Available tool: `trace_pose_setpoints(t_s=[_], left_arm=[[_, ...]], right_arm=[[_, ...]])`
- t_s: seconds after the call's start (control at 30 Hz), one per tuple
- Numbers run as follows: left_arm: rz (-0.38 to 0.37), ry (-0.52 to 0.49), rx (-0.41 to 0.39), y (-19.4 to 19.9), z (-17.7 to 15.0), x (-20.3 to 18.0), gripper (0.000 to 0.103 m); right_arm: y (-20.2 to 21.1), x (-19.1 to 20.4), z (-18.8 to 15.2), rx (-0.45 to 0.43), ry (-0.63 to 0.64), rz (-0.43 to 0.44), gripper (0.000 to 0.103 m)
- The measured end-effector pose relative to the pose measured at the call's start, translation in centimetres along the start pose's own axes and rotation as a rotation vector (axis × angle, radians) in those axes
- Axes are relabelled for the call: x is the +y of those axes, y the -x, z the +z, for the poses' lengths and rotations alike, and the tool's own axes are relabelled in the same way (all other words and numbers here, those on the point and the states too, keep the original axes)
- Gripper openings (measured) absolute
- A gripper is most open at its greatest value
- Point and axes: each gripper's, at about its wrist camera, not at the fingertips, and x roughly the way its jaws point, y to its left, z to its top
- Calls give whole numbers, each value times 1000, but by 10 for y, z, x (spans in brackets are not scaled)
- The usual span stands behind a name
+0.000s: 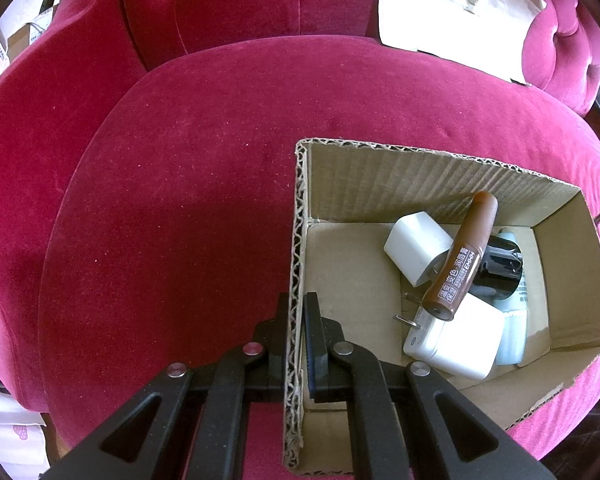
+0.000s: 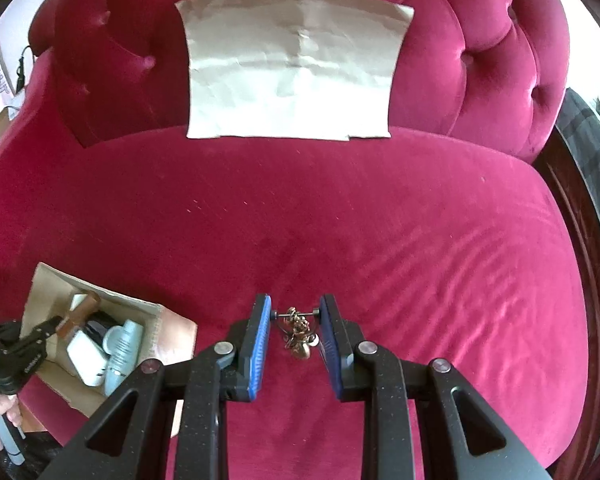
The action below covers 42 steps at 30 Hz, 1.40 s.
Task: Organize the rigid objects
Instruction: 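Lift the brass keyring and carry it over the box with the right gripper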
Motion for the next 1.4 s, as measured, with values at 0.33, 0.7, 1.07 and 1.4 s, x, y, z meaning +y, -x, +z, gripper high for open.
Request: trace_pose_setpoints(t_s=[0.33,0.7,1.07,1.4], left_arm=[[-1,-3,0,-2,2,3,5],[-3,-3,-1,-11,9,1,5],[-4,6,-1,-7,8,-11,5],[-4,8,-3,-7,9,-14,5]], right_arm=[[21,25,10,-55,23,35,26],[46,64,17,-105,73,97,26],[58,110,20,-129,136,171,26],[46,145,12,-102,187,210,26]])
